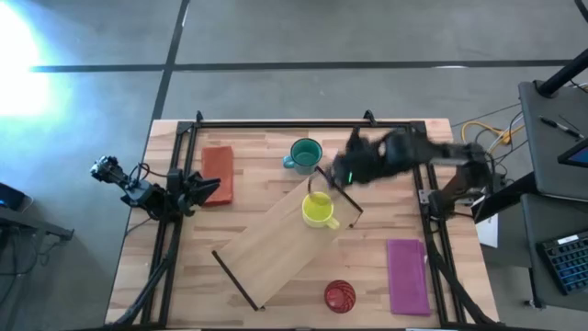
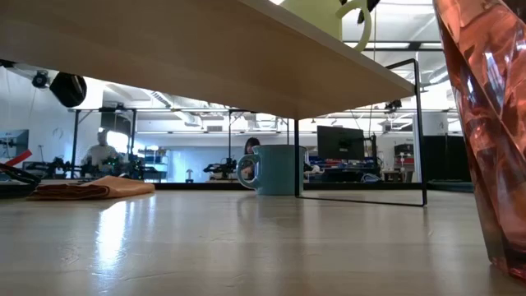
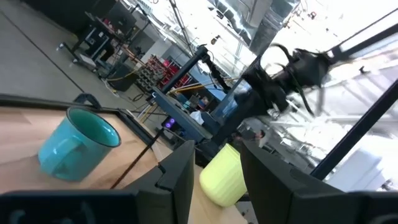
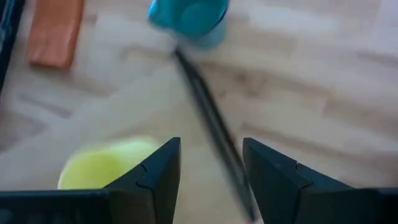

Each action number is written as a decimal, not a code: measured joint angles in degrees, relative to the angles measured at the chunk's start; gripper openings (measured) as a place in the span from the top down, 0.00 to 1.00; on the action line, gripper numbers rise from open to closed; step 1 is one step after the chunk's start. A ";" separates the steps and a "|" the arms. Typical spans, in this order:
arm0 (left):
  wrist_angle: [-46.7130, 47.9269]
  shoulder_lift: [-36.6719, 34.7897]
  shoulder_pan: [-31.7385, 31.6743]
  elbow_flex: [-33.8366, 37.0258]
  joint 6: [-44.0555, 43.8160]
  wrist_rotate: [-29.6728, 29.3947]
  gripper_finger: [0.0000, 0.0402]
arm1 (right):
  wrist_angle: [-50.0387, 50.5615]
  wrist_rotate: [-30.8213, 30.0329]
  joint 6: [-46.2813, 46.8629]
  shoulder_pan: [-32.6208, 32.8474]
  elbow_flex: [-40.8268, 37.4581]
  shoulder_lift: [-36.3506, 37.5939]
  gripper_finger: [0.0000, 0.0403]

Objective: Stack small to large cups/mugs on shelf
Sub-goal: Put the blue mug on the shelf

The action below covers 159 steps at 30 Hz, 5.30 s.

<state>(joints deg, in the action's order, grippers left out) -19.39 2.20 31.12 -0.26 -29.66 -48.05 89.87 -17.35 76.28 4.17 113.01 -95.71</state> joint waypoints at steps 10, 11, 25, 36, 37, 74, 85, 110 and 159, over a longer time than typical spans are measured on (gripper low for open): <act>1.06 0.32 0.01 -0.01 -1.52 -0.38 0.71 | -9.37 15.52 -22.73 -25.44 -8.41 -2.22 0.59; 1.11 0.40 0.00 0.00 -1.52 -0.39 0.71 | -11.65 16.60 -23.70 -26.49 -9.59 -2.85 0.59; 1.08 0.42 0.00 -0.01 -1.50 -0.66 0.71 | -32.42 23.15 -26.41 -30.45 -19.14 -11.77 0.59; 1.04 1.14 0.00 -0.01 -1.52 -1.51 0.71 | -36.10 23.35 -25.95 -30.54 -20.79 -18.44 0.59; 1.04 1.14 0.01 -0.01 -1.51 -1.56 0.71 | -36.36 23.33 -25.95 -30.54 -20.72 -18.73 0.59; 1.46 1.05 -0.01 0.00 -1.52 -9.51 0.71 | -40.12 20.46 -64.15 -32.14 -6.94 -19.72 0.96; 1.39 1.01 -0.01 -0.01 -1.55 -9.72 0.71 | -24.42 29.05 -67.43 -25.67 21.30 -26.84 0.96; -7.46 1.02 -0.01 -0.31 8.60 -9.39 0.72 | -22.34 43.20 -74.33 -8.34 18.95 -25.18 0.95; 24.49 62.94 -0.73 -43.75 -0.03 30.05 1.00 | -26.47 32.14 -65.77 1.38 16.70 -25.19 0.87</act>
<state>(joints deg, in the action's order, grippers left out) 5.10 65.13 30.39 -44.01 -29.69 -18.00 63.40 14.79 10.51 5.54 129.71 -120.90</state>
